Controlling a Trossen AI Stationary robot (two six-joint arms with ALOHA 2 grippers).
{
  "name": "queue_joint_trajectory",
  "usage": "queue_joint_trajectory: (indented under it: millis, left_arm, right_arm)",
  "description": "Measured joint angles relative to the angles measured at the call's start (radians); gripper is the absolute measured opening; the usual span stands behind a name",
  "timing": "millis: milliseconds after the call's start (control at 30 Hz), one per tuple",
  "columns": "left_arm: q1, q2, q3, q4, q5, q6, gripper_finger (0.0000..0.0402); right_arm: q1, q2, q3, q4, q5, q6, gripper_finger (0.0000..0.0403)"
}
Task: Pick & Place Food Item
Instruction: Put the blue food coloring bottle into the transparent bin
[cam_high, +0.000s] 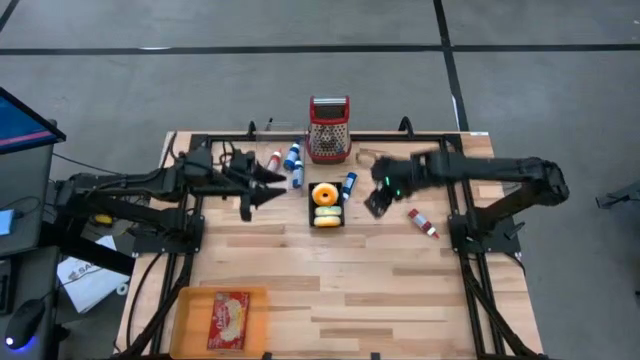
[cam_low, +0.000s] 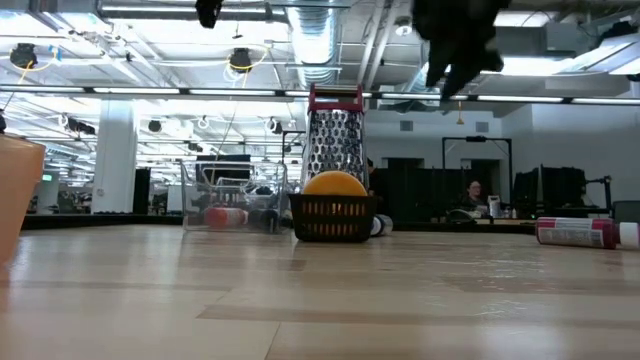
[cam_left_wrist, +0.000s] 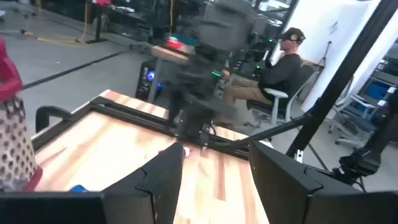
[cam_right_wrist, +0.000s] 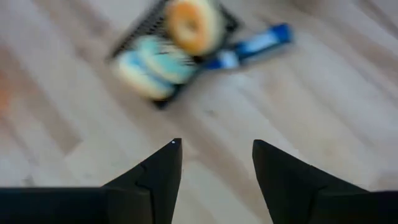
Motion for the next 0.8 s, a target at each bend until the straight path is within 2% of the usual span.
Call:
queue_joint_trajectory:
  millis: [167, 333, 467, 600, 700, 800]
  left_arm:
    - [-0.134, 0.002, -0.001, 0.016, -0.180, -0.039, 0.0182]
    - [-0.251, 0.002, 0.000, 0.073, -0.337, -0.057, 0.0182]
    - [-0.319, 0.002, -0.001, 0.082, -0.433, -0.072, 0.0182]
    - [-0.383, 0.002, 0.000, 0.100, -0.506, -0.072, 0.0182]
    - [-0.422, 0.002, 0.000, 0.110, -0.539, -0.072, 0.0182]
    - [-0.451, 0.002, 0.000, 0.121, -0.548, -0.072, 0.0182]
  right_arm:
    - [-0.245, 0.084, 0.000, -0.069, -0.025, -0.034, 0.0180]
    - [-0.364, 0.197, 0.000, 0.060, -0.013, 0.021, 0.0162]
    - [-0.380, 0.260, -0.001, 0.233, -0.029, 0.133, 0.0158]
    - [-0.352, 0.287, -0.013, 0.334, -0.018, 0.226, 0.0157]
    - [-0.320, 0.281, -0.062, 0.369, 0.027, 0.308, 0.0157]
    - [-0.284, 0.237, -0.169, 0.457, 0.091, 0.429, 0.0157]
